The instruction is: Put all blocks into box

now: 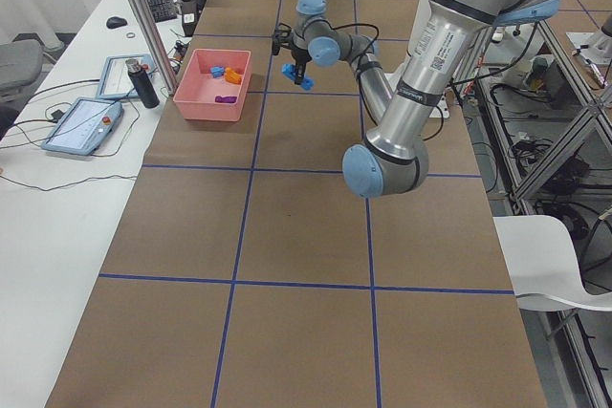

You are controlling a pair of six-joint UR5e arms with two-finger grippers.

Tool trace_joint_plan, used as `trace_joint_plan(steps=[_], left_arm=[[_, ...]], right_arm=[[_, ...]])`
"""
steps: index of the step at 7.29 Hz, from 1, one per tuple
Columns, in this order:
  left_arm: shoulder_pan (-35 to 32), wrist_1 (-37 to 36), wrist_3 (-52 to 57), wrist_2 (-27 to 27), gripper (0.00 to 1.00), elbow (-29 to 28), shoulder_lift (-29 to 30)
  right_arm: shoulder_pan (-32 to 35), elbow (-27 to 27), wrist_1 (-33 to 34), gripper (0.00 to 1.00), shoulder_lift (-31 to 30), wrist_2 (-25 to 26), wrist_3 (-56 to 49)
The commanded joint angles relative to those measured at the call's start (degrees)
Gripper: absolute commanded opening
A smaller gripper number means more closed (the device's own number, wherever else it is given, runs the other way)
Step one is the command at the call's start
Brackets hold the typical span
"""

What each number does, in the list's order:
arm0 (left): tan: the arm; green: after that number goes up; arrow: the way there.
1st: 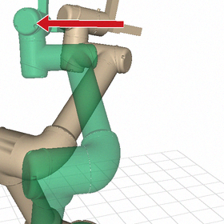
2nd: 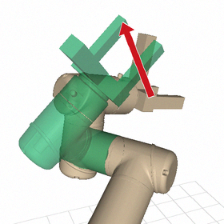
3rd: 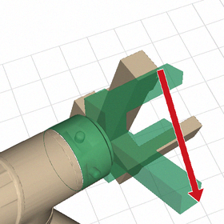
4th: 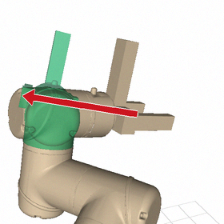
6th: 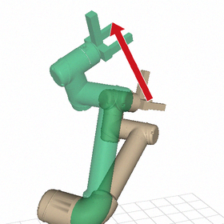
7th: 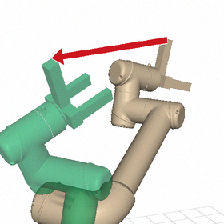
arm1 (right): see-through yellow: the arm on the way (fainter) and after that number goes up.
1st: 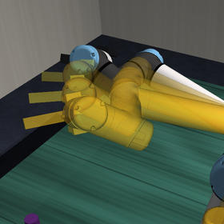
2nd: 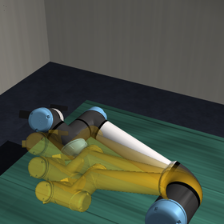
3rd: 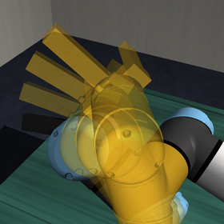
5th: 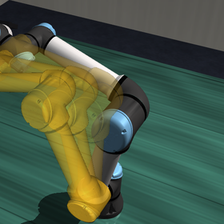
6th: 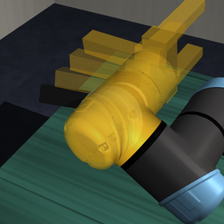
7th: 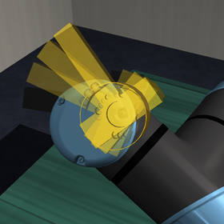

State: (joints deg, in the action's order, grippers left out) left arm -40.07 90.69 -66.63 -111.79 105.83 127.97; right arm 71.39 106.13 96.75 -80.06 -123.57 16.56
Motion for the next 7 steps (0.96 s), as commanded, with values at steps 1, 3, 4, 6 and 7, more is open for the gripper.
trace_joint_plan(steps=[1,3,4,6,7], left_arm=[[-4.65,0.01,0.09,-0.27,0.00,-21.09,17.32],[-7.21,0.89,0.53,-0.27,0.00,-38.77,29.04],[-8.09,3.07,0.36,-0.27,0.00,-46.34,32.83],[-8.71,10.09,-0.17,-0.27,0.00,-57.79,35.49],[-8.80,10.47,0.70,-0.36,0.57,-59.15,35.59]], right_arm=[[3.83,1.35,-0.59,1.00,-7.70,-2.53,-8.63],[5.95,4.59,-2.88,1.00,-15.35,-4.48,-11.98],[6.13,6.00,-3.84,1.00,-18.69,-4.75,-11.99],[6.13,5.75,-8.92,1.00,-25.46,-5.45,-11.90],[6.13,5.58,-11.39,1.00,-28.54,-7.54,-11.81]])
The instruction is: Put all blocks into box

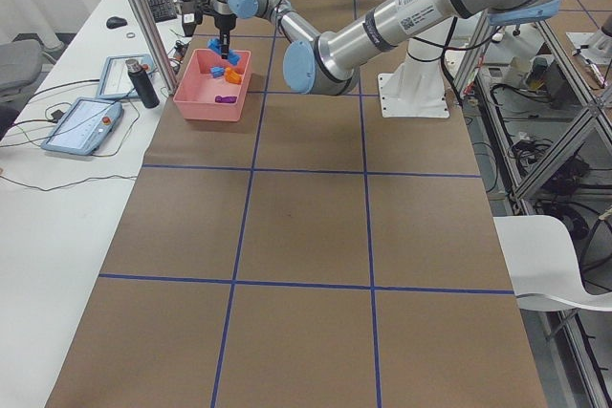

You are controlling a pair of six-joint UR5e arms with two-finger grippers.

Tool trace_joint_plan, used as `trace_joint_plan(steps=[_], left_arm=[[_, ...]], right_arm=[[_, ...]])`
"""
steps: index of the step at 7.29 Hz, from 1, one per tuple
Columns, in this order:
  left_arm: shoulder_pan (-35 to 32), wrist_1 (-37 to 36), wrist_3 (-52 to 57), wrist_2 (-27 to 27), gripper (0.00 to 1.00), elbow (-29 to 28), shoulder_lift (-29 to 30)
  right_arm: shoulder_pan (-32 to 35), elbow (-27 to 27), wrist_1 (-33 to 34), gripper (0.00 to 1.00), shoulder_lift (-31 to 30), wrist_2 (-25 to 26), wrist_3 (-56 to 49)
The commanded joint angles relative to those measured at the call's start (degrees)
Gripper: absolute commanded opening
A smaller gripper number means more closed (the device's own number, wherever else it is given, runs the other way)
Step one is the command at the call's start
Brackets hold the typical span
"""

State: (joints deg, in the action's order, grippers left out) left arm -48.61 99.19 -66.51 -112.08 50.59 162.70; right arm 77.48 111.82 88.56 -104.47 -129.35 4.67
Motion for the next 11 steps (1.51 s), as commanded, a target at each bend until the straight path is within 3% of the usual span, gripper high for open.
trace_joint_plan(steps=[1,3,4,6,7,8,9,11], left_arm=[[-0.25,1.88,2.94,-0.24,1.00,-3.49,0.95],[-1.65,1.18,8.20,-9.25,1.00,-1.73,0.69],[-1.57,1.00,8.67,-10.16,1.00,1.15,-0.53],[-2.62,-1.26,13.47,-12.79,1.00,11.07,-8.34],[-4.54,-11.20,21.87,-13.16,1.00,14.85,-9.33],[-5.43,-21.13,33.70,-12.64,1.00,20.46,-11.68],[-8.05,-25.84,42.78,-12.29,1.00,26.69,-16.75],[-12.27,-25.98,57.49,-12.72,1.00,35.78,-29.33]], right_arm=[[0.04,-0.02,-3.40,1.00,-5.55,-3.35,0.16],[0.04,0.24,-3.57,1.00,-9.32,-3.28,-0.01],[0.12,1.11,-4.10,1.00,-13.52,-3.01,-0.19],[0.04,-0.19,-16.70,1.00,-23.62,-1.87,-0.89],[0.12,-0.98,-20.24,1.00,-27.93,-0.91,-3.33],[0.12,-3.42,-23.41,1.00,-30.76,-0.38,-8.23],[0.47,-7.28,-27.88,1.00,-32.09,-0.29,-9.23],[0.48,-18.95,-39.48,1.00,-32.11,0.15,-9.33]])
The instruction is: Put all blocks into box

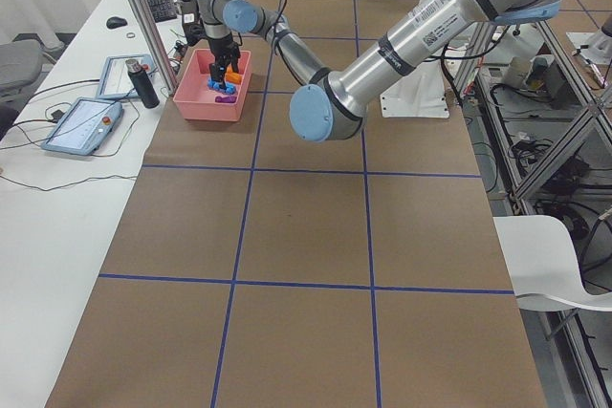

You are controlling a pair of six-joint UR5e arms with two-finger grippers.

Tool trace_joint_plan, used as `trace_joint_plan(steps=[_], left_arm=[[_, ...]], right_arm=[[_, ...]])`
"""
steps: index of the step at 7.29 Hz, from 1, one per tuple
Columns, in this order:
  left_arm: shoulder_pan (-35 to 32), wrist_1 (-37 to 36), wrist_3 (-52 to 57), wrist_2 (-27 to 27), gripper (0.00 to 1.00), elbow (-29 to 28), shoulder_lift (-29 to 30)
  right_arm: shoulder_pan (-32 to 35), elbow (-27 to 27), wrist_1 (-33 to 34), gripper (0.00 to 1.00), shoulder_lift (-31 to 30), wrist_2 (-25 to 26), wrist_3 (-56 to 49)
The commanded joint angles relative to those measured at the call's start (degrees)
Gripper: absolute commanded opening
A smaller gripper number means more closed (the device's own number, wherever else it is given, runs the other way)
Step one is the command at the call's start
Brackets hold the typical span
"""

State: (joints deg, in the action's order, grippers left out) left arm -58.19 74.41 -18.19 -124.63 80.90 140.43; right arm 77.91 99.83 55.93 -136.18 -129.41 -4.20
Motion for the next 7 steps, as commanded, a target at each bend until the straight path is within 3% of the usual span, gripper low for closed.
trace_joint_plan(steps=[1,5,7], left_arm=[[-3.15,-1.28,9.40,-0.09,1.00,6.10,-7.53],[-3.15,-1.28,8.88,-0.09,1.00,7.68,-7.80],[-3.07,-1.28,8.87,-0.27,1.00,8.48,-8.85]], right_arm=[[0.05,-10.32,-8.89,1.00,-0.40,0.21,-0.72],[-0.12,-18.51,-10.58,1.00,-0.22,-0.50,-4.13],[-0.12,-19.76,-10.50,1.00,-0.22,-2.68,-5.82]])
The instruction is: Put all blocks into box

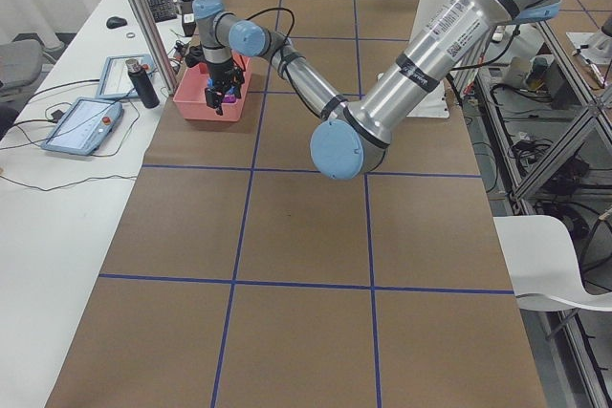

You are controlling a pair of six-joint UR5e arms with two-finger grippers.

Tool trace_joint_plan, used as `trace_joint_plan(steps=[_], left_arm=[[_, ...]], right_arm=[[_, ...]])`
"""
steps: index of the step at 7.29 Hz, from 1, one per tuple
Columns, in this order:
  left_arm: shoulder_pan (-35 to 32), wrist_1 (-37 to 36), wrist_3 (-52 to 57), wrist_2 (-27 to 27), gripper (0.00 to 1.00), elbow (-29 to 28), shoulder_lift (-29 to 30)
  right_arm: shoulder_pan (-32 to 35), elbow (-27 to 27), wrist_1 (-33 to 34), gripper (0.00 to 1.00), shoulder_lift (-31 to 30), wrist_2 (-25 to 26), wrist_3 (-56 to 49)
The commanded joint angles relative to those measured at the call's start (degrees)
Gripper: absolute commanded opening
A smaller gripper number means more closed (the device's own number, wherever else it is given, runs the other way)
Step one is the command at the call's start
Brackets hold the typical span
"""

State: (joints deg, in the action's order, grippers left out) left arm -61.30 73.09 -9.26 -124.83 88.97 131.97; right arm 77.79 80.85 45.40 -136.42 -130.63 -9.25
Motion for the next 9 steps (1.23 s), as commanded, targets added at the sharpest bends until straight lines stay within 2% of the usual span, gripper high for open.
trace_joint_plan(steps=[1,2,4,5,6,7,9], left_arm=[[0.04,0.04,-0.05,-0.15,1.00,0.50,-0.40],[0.04,0.04,-0.05,-0.16,1.00,0.41,-0.48],[0.04,0.04,-0.05,-0.16,1.00,0.41,-0.48],[0.04,0.04,-0.05,-0.24,1.00,0.41,-0.48],[0.04,0.04,-0.05,-0.16,1.00,0.85,-0.48],[0.04,0.04,-0.05,-0.24,1.00,1.11,-0.48],[-0.05,0.04,0.03,-0.16,1.00,1.73,-1.09]], right_arm=[[0.00,-0.78,0.04,1.00,0.10,-2.78,-1.64],[-0.09,-1.04,0.04,0.88,0.19,-2.79,-3.04],[-0.09,-1.05,0.30,0.29,0.63,-1.92,-3.14],[-0.09,-1.05,0.22,0.09,0.63,0.70,-3.31],[-0.09,-1.05,0.22,0.00,0.72,3.25,-4.27],[-0.01,-0.70,-0.13,0.00,0.89,4.58,-5.59],[0.87,4.37,-0.13,0.00,0.20,5.65,-6.57]])
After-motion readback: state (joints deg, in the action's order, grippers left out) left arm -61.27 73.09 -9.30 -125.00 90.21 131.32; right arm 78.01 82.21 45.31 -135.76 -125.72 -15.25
